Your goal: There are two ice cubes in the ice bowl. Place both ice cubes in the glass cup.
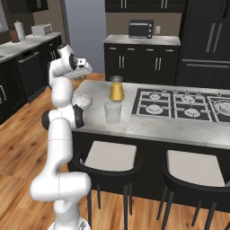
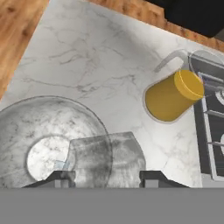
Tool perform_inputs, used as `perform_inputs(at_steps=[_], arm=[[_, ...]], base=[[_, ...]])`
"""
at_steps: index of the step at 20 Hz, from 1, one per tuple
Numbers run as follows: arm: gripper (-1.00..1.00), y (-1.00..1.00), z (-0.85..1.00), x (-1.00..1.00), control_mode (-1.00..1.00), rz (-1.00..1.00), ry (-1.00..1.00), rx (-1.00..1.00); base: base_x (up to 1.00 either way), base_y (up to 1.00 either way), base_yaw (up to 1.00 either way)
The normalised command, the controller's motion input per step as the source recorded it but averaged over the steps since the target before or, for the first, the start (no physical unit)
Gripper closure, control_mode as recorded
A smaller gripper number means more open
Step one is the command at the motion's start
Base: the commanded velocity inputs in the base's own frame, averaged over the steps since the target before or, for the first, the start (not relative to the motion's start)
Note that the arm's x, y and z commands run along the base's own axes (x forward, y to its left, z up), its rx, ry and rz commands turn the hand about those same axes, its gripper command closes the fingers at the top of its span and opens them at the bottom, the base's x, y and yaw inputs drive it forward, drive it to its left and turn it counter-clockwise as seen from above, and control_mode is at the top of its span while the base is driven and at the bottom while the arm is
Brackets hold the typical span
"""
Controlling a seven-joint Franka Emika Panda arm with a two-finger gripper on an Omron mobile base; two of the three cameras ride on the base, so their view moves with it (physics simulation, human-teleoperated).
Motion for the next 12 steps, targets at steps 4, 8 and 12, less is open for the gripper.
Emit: perform_inputs(at_steps=[4, 8, 12], arm=[[1.00, -0.87, 0.03, 0.00, -1.00, -0.12, 0.24, 0.12], [1.00, -0.88, 0.01, 0.00, -1.00, -0.15, 0.24, 0.08], [1.00, -0.97, 0.00, -0.12, -1.00, -0.14, 0.19, 0.08]], base=[[0.00, 0.00, 0.00], [0.00, 0.00, 0.00], [0.00, 0.00, 0.00]])
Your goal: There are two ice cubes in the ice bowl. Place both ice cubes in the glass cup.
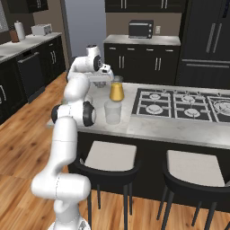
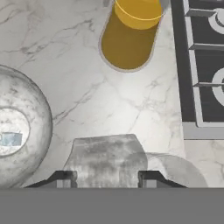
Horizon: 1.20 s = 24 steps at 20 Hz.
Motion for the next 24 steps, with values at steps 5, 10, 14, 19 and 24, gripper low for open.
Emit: perform_inputs(at_steps=[5, 10, 14, 19, 24], arm=[[1.00, -0.76, 0.06, -0.63, -1.00, -0.14, 0.12, 0.07], [1.00, -0.21, -0.07, -0.33, -1.00, -0.07, 0.07, 0.01], [1.00, -0.01, -0.45, -0.02, -1.00, -0.02, -0.03, 0.00], [1.00, -0.03, -0.30, 0.00, -1.00, -0.03, -0.09, 0.01], [1.00, -0.13, -0.38, -0.05, -1.00, -0.02, 0.00, 0.00]], base=[[0.00, 0.00, 0.00], [0.00, 0.00, 0.00], [0.00, 0.00, 0.00], [0.00, 0.00, 0.00], [0.00, 0.00, 0.00]])
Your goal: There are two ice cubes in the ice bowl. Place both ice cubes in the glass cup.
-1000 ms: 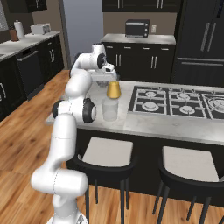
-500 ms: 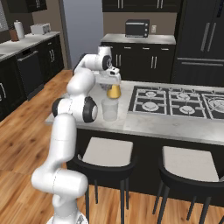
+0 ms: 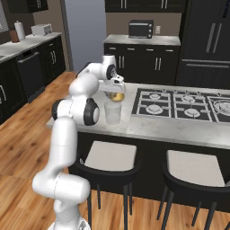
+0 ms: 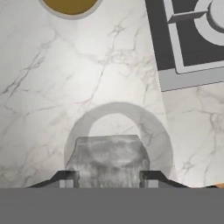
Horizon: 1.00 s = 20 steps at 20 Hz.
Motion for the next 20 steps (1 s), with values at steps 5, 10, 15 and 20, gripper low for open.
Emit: perform_inputs(at_steps=[5, 10, 15, 20], arm=[[1.00, -0.12, -0.32, -0.06, -1.00, 0.00, 0.00, 0.00], [1.00, 0.00, -0.25, 0.00, -1.00, 0.00, 0.00, 0.00], [1.00, 0.00, -0.17, 0.01, -1.00, 0.00, 0.00, 0.00], [1.00, 0.00, -0.04, 0.10, -1.00, 0.00, 0.00, 0.00]], base=[[0.00, 0.00, 0.00], [0.00, 0.00, 0.00], [0.00, 0.00, 0.00], [0.00, 0.00, 0.00]])
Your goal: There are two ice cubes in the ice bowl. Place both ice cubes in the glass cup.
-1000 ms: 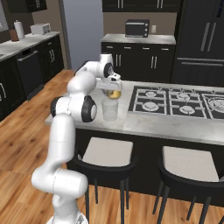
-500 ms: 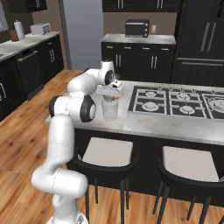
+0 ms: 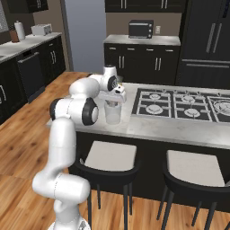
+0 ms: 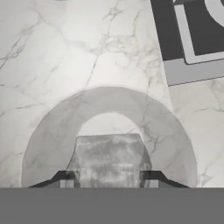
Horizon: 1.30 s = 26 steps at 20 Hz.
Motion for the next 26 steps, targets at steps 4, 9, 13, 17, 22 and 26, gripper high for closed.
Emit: perform_inputs(at_steps=[4, 9, 13, 17, 22, 26], arm=[[1.00, 0.00, 0.00, 0.12, -1.00, 0.00, 0.00, 0.00], [1.00, 0.00, 0.00, 0.20, -1.00, 0.00, 0.00, 0.00], [1.00, 0.00, -0.01, 0.36, -1.00, 0.00, 0.00, 0.00], [1.00, 0.00, -0.07, 0.32, -1.00, 0.00, 0.00, 0.00], [-1.00, 0.00, -0.03, 0.09, -1.00, 0.00, 0.00, 0.00], [-1.00, 0.00, 0.04, -0.02, -1.00, 0.00, 0.00, 0.00]], base=[[0.00, 0.00, 0.00], [0.00, 0.00, 0.00], [0.00, 0.00, 0.00], [0.00, 0.00, 0.00], [0.00, 0.00, 0.00], [0.00, 0.00, 0.00]])
